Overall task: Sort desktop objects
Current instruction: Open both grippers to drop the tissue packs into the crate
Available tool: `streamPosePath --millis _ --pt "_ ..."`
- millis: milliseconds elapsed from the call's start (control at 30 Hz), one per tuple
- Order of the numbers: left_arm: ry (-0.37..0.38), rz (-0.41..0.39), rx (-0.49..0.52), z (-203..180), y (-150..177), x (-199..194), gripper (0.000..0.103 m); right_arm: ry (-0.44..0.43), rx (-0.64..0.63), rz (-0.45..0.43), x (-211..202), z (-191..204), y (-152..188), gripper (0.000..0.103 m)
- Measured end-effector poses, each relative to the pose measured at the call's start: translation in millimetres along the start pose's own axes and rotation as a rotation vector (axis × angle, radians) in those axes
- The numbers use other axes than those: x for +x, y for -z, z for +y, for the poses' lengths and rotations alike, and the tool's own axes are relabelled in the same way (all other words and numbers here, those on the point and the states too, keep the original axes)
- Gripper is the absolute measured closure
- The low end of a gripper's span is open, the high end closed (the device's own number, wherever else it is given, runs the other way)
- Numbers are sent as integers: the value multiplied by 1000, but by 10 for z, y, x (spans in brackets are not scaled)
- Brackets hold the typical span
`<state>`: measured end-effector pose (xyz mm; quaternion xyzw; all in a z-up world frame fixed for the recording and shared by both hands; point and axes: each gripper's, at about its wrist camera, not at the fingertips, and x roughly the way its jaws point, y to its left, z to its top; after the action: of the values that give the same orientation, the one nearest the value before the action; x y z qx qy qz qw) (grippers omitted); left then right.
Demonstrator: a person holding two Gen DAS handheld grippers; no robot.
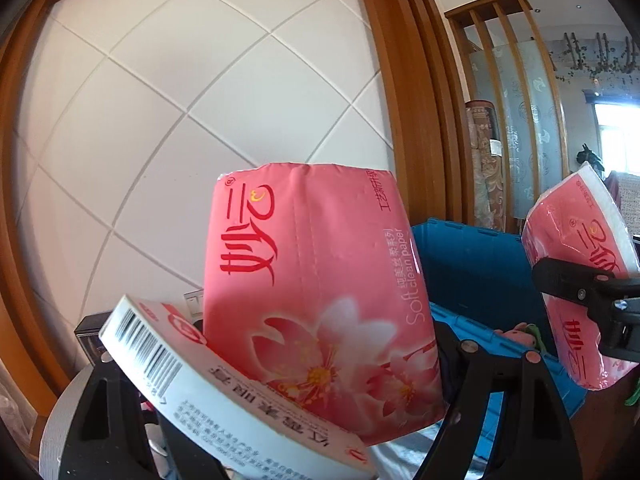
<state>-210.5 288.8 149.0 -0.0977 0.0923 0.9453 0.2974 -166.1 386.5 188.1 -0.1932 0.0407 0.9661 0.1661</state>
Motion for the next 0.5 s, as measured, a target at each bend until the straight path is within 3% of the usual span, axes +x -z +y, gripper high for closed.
streamPosePath --millis 333,500 --pt "105 9 80 -1516 -402 578 21 77 37 14 203 -1288 -160 31" --pt "86 31 122 -2006 -559 871 19 104 79 46 400 -1795 -210 24"
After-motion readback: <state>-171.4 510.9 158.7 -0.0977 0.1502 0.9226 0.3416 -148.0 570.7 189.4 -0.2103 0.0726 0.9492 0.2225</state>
